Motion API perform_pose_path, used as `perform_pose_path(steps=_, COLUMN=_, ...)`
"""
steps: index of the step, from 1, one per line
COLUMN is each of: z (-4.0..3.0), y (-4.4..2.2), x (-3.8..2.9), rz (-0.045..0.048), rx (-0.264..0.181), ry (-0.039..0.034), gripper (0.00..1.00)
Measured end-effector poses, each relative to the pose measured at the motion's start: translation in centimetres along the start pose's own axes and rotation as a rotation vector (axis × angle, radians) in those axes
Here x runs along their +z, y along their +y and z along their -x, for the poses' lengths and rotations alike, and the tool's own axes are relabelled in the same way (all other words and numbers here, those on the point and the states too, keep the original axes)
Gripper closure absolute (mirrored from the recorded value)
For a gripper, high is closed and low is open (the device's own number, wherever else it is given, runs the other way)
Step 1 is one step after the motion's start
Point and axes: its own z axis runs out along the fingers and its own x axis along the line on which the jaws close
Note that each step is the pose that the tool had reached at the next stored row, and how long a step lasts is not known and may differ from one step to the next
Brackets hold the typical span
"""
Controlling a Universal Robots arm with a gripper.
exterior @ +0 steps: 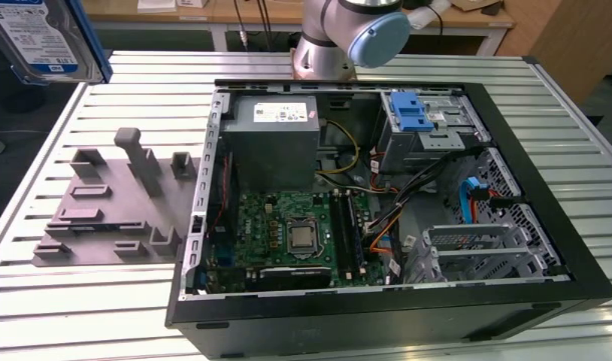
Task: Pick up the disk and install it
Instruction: 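Pick up the disk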
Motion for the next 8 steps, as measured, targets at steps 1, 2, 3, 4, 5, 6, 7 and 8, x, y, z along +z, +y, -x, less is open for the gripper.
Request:
perform_pose_path(steps=1, z=0.00, y=0.00, x=0.00, rz=0.0000, rx=0.000, ry=0.0000, gripper=0.64)
perform_pose_path(steps=2, z=0.00, y=0.00, x=0.00, rz=-0.0001, rx=0.000, ry=0.0000, gripper=0.64)
perform_pose_path(steps=3, z=0.00, y=-0.01, x=0.00, rz=0.0000, rx=0.000, ry=0.0000, gripper=0.64)
perform_pose_path(steps=4, z=0.00, y=-0.01, x=0.00, rz=0.0000, rx=0.000, ry=0.0000, gripper=0.64)
perform_pose_path(steps=5, z=0.00, y=-0.01, x=0.00, rz=0.0000, rx=0.000, ry=0.0000, gripper=0.64)
perform_pose_path(steps=6, z=0.00, y=-0.01, x=0.00, rz=0.0000, rx=0.000, ry=0.0000, gripper=0.64)
perform_pose_path(steps=7, z=0.00, y=-0.02, x=0.00, rz=0.0000, rx=0.000, ry=0.0000, gripper=0.64)
perform_pose_path(steps=8, z=0.00, y=-0.02, x=0.00, rz=0.0000, rx=0.000, ry=0.0000, gripper=0.64)
